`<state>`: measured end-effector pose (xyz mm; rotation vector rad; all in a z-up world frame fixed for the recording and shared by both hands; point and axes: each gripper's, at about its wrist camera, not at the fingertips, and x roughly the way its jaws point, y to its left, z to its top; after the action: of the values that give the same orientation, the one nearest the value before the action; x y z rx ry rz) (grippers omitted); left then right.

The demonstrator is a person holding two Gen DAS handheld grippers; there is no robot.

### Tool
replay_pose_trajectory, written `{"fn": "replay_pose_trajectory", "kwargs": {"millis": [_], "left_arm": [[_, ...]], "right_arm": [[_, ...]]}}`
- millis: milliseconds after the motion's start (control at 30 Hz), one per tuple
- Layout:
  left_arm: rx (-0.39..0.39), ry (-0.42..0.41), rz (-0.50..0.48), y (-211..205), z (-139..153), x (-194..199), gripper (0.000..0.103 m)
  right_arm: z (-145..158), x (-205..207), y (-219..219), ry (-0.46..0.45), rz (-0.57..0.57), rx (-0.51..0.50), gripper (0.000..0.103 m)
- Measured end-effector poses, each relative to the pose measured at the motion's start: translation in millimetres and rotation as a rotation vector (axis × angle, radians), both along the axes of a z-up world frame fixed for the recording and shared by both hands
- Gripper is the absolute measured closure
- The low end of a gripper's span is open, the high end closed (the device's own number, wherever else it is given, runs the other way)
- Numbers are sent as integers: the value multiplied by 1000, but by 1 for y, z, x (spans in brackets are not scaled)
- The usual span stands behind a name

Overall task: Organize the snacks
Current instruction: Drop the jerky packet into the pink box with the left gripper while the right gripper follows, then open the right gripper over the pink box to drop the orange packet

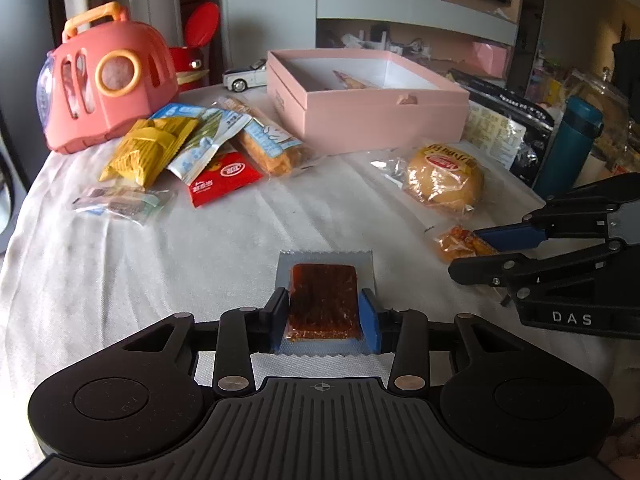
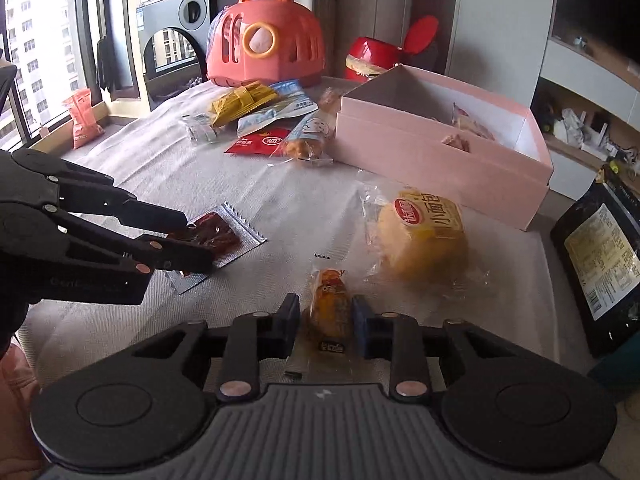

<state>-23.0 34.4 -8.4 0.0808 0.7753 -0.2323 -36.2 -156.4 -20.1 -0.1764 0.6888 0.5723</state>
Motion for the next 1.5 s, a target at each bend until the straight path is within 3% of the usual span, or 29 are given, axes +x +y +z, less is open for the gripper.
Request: {"fn": "replay_pose_trajectory", "kwargs": {"millis": [100,167,233,333,400,467,600,733,800,867,933,1000,1067,1133,1233,1500], "left_arm": [[-53,-53,-2,6,14,-4,60],[-108,-133,-8,12,40,-5,60],[-141,-264,-11,19,82,0,60],[-161,-414,-13,20,141,28,60],[-203,-418,-28,16,167,67,60],[-287,-363,-31,13,173,114,60],[-351,-253,-9,-1,146,199,60],[-395,-130,10,-10,103,257,60],[-415,30,38,-12,75,287,60],[-405,96,34,-14,55,302,62],[-382,64,25,-9,50,303,62],[-388,12,34,2,57,293,62],[-359,-25,62,11,70,280,62],[-303,-62,112,25,82,264,62],[-233,-62,101,39,86,243,62],[-208,-32,103,50,62,205,62]], "right_arm": [[5,1,-9,20,1,39,82],[18,5,-19,28,-11,93,82],[42,10,-31,-13,-32,145,82],[103,24,-50,-134,-51,212,82],[144,43,-57,-204,-79,238,82],[170,70,-58,-244,-113,242,82],[169,135,-53,-177,-191,197,82],[123,175,-49,-82,-221,146,82],[99,189,-45,-30,-216,135,82],[78,202,-39,36,-190,120,80],[66,205,-39,74,-180,128,72],[62,202,-38,60,-185,111,47],[63,190,-39,-3,-202,70,35],[63,180,-40,-52,-214,29,35],[64,166,-41,-84,-207,21,34],[55,142,-29,-51,-153,51,33]]}}
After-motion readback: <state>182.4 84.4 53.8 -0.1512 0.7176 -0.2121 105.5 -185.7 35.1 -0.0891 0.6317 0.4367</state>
